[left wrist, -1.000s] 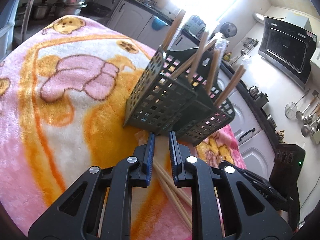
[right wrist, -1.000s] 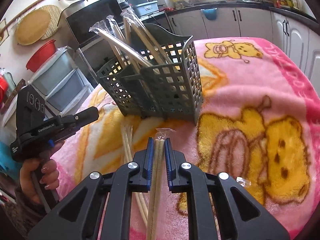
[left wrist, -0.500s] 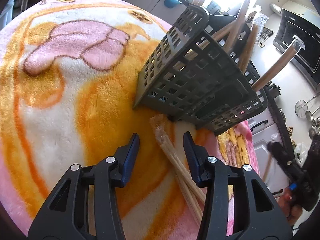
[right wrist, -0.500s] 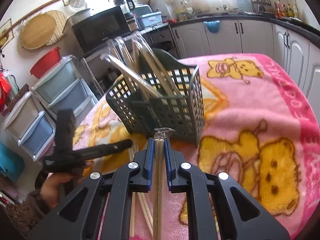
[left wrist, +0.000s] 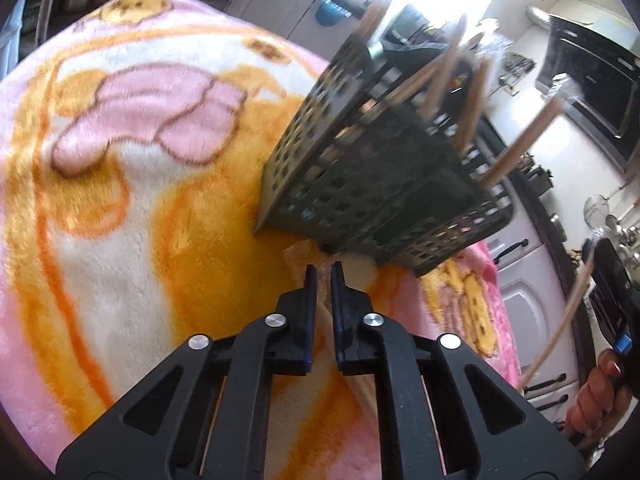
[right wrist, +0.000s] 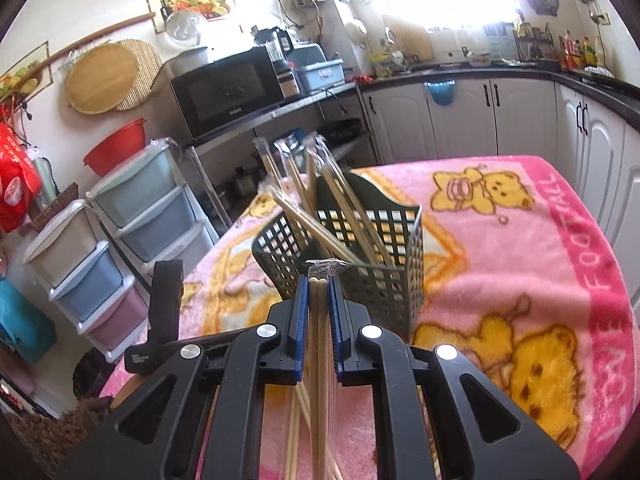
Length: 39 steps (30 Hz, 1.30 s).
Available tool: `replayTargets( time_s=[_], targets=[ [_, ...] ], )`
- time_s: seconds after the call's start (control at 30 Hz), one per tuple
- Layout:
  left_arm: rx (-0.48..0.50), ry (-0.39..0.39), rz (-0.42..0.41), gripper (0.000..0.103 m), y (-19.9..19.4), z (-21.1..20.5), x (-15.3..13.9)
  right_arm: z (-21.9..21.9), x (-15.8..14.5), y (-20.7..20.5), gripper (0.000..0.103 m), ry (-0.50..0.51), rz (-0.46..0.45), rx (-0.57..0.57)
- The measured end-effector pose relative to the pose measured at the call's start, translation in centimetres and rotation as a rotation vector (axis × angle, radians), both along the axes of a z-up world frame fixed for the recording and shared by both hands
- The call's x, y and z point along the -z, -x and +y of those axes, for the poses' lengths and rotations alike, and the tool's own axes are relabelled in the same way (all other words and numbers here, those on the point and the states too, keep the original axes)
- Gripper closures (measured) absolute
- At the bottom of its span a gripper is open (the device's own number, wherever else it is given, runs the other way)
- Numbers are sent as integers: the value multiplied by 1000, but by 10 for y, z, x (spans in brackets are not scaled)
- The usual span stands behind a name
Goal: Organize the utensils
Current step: 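Raise both held bundles upright above the green caddy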
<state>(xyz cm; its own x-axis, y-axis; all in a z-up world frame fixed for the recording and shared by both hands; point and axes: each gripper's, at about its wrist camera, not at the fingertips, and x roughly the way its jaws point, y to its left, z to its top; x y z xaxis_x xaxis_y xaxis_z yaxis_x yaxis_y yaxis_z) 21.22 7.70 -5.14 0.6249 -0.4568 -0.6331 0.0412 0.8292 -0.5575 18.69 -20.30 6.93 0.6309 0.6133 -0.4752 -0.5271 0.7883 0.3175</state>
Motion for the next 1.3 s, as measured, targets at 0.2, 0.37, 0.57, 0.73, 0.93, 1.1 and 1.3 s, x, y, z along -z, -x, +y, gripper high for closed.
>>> replayTargets(
  time_s=[0.2,0.37,0.57,0.73,0.93,1.1,1.3],
  targets=[
    [9,24,-110,100,16,1,-40,-3,-22,5,93,-20,-63,1],
    [27,38,-215,100,29,-5,-78,-6,-38,9,93,-38,-117,9],
    [60,43,-322,101,39,-17,-120,-10,-58,13,93,-62,-189,27],
    [72,41,-395,101,42,-21,-150,-12,-70,13,93,-79,-230,36],
    [68,44,-459,101,45,-18,-177,-15,-82,12,93,-92,-268,49],
    [46,48,-501,101,42,-12,-195,-17,-93,12,93,-95,-311,69],
    [21,50,-555,101,43,-3,-214,-19,-108,9,93,-91,-378,105]
  ],
)
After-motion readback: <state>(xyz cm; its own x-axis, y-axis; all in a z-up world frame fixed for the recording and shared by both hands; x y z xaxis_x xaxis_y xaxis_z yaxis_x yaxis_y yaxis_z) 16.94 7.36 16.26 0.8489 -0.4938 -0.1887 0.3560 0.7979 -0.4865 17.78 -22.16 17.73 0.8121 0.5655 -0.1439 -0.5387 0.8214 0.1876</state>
